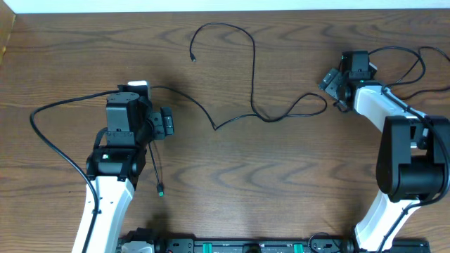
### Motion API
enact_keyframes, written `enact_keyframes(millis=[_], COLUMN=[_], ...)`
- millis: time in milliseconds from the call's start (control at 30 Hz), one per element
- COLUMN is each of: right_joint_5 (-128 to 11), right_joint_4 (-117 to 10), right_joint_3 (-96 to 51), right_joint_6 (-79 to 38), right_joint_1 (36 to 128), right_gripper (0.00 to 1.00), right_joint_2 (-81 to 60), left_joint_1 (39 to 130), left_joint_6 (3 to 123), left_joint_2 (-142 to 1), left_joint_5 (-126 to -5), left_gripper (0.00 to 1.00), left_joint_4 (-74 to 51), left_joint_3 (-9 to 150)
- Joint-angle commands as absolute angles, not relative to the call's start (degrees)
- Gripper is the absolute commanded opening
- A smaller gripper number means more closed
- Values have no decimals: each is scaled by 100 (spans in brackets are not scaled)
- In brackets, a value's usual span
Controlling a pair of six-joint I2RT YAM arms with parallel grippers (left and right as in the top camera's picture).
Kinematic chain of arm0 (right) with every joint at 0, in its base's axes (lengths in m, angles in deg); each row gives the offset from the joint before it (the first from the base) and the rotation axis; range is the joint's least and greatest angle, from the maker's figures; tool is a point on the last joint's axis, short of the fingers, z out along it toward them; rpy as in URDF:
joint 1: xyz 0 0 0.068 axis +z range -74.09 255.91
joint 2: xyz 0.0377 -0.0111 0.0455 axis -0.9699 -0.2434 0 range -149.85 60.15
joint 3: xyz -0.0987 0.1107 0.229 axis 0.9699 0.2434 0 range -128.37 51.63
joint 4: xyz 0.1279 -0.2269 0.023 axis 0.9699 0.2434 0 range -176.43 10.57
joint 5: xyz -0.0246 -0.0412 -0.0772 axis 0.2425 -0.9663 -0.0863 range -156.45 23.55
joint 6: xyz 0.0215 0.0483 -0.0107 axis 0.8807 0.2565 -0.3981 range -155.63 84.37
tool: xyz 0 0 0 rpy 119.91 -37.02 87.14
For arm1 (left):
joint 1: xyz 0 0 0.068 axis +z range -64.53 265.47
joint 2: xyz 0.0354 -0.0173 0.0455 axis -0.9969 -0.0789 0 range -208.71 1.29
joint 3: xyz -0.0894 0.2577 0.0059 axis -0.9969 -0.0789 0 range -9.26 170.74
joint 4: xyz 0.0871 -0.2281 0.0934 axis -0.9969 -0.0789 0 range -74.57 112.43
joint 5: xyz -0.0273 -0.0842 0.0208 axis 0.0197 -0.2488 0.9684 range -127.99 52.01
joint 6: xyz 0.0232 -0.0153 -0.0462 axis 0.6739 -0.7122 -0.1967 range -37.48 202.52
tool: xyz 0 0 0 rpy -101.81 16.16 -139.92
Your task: Untangle cables
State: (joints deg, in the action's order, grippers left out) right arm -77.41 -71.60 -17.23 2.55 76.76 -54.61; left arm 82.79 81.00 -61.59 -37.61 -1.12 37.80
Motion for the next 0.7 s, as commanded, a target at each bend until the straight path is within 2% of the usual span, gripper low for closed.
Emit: enact_keyframes(millis=[0,367,667], right_joint_5=[-7800,-8565,-8626], right_joint_4=[-7156,-7359,-7355], right_joint_3=[-1655,-1655,-1655], right_joint_6=[465,454,198], right_joint_1=[7687,7475,6753], right_gripper=[99,99,99], right_joint_2=[-5944,-6193,-6193], left_joint_1=[8306,8306,8306], left_joint_6=[8072,8072,8072], left_joint_2=[-6119,-6119,-6119], left_joint_5=[-3686,-3686,-3686], left_gripper=[92,92,92], left_joint_4=[-112,-112,-112], left_joint_3=[3778,3778,3778])
